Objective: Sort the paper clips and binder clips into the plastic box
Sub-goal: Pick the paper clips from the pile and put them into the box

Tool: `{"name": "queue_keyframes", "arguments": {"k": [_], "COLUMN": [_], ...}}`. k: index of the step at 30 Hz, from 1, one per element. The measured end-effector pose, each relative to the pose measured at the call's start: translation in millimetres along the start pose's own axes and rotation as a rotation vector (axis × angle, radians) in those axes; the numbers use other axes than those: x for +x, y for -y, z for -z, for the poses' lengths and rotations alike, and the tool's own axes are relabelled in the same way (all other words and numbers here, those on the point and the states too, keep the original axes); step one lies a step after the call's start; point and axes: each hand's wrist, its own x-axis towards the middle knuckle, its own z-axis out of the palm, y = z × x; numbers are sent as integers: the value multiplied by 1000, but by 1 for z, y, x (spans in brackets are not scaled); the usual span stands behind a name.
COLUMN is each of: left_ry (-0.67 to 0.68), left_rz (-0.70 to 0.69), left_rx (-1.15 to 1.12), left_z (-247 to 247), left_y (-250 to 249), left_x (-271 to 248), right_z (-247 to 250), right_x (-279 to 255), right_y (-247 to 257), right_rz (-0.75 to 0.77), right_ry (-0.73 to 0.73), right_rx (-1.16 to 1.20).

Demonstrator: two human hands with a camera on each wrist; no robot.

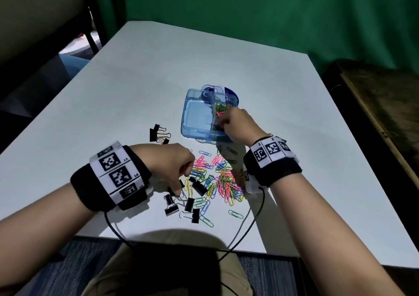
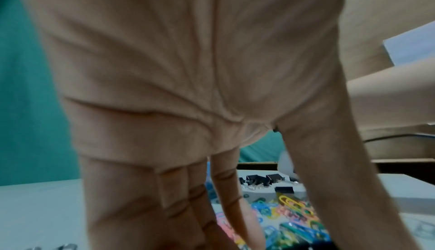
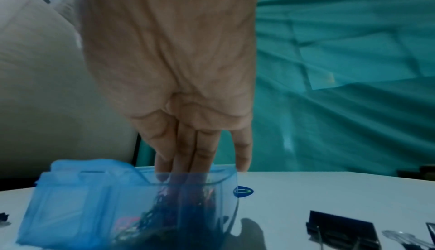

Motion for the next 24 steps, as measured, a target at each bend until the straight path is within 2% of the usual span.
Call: {"name": "queue_keyframes", "arguments": {"k": [4,6,8,9,11,13,15,17,19,24], "left_ry": [-23,-66,-101,-112,-134,-168,-198,-213,-213,-164], "left_rz": [10,1,-25,-36,-46,-41,-41,-39,-23,7], "left_rx": [83,110,126,137,162,159,151,161,154,188], "left_z": [-11,-14,-14,-13,-11,-10,-9,-9,-8,-9], "left_y": [-3,-3,-2,-2,-1,0,3,6,8,11], "left_x": [4,5,6,6,7,8,8,7,7,7], "right_z": [6,11,13,13,10,1,-11,-24,-31,-34], "right_x": [-3,-11,-25,-35,-57,-77,-92,-100,-100,-98], "right_y": [1,7,20,28,43,51,54,54,52,50], "right_rz": [13,70,132,171,239,261,274,289,315,366], "right_ry": [-25,-106,-125,-81,93,280,395,434,405,364], "right_rx": [-25,10,65,73,36,-54,-173,-275,-334,-335]}}
